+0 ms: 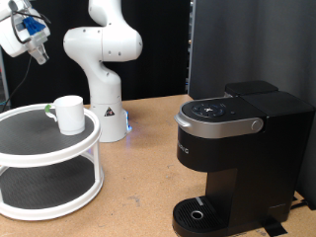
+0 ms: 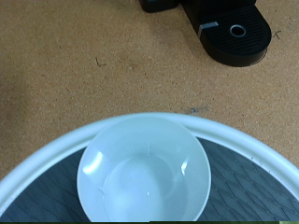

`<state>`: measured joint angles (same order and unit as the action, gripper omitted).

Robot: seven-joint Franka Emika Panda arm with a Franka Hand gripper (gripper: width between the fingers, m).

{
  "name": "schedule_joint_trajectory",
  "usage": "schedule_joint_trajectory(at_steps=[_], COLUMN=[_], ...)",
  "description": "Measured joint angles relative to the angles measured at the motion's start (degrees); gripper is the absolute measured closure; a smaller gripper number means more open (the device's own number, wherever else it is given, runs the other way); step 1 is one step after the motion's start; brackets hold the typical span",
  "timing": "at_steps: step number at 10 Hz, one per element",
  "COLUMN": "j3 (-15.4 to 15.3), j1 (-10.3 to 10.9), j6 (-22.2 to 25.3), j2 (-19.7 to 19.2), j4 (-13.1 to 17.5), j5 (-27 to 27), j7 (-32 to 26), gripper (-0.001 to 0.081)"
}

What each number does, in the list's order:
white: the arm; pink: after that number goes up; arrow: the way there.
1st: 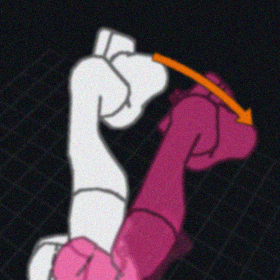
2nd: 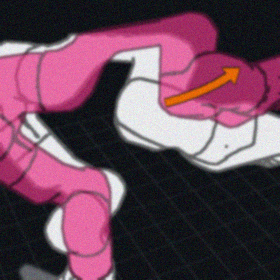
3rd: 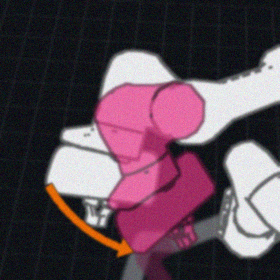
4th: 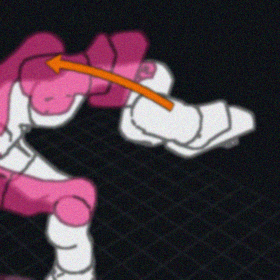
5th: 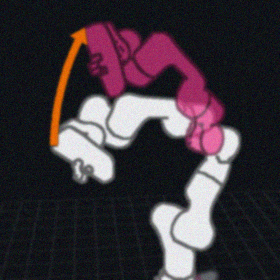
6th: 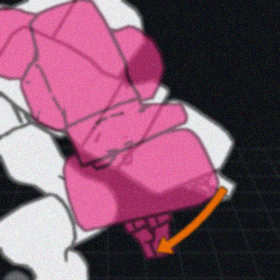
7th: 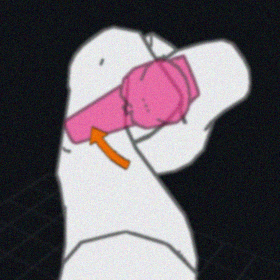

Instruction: Make a cup of coffee with the keurig machine

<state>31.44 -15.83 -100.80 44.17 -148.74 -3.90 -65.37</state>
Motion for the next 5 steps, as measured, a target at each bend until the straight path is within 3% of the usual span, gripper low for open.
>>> schedule_joint_trajectory(at_steps=[5], j3=[1.6], j1=[0.0], j6=[-5.4], j2=[-0.1], j4=[-3.8], j5=[0.8], j7=[-0.6], gripper=[0.0802])
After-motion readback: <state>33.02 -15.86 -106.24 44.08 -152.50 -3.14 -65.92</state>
